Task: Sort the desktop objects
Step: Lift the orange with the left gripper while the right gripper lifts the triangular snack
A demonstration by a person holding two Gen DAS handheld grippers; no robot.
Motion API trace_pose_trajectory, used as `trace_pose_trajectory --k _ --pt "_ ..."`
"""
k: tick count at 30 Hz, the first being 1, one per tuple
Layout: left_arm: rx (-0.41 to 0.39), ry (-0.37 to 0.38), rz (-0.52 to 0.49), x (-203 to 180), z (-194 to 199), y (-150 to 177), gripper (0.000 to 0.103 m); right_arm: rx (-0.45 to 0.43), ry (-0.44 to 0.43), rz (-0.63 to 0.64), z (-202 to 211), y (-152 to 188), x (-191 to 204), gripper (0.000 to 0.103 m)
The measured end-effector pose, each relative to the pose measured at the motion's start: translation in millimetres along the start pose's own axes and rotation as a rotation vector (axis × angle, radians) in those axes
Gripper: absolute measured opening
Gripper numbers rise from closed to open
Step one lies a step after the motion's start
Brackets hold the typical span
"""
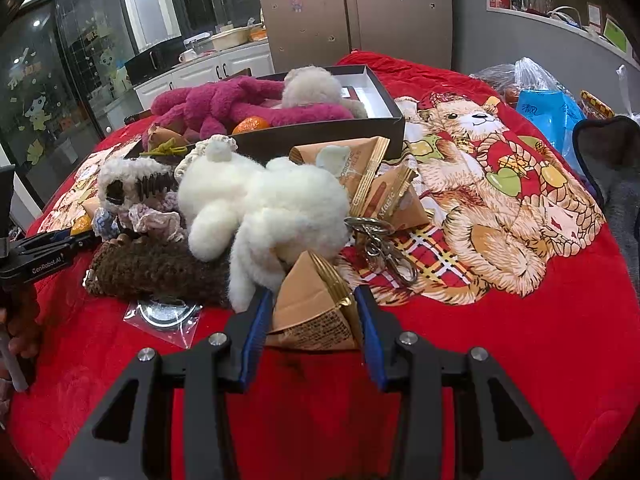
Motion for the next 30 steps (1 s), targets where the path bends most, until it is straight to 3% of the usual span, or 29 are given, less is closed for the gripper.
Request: trace_pose_trajectory --k 17,23,30 --pt "-0.021 0.0 0.011 0.2 4.6 -1.2 0.039 -0.09 0.052 -0.005 28.2 -10.7 -11.0 0.042" --pt "-0.142 0.037 0.023 -3.6 29.7 -8.0 0.039 -0.192 0.037 0.013 53.5 -23.9 -3.8 0.04" --pt "-0.296 0.066 -0.137 -38.2 60.3 -5.6 0.039 -0.16 0.032 0.014 46.8 -19.6 0.0 0.039"
Point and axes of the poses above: each gripper's, at about its wrist camera, not at the fingertips, and z roughly against the way its jaws point, x to its left, y to its underside, the point moved 8 cm from there along -z, roughly the way its jaws point, and after that the axes turned 12 degrees about z, right-handed, at the moved point
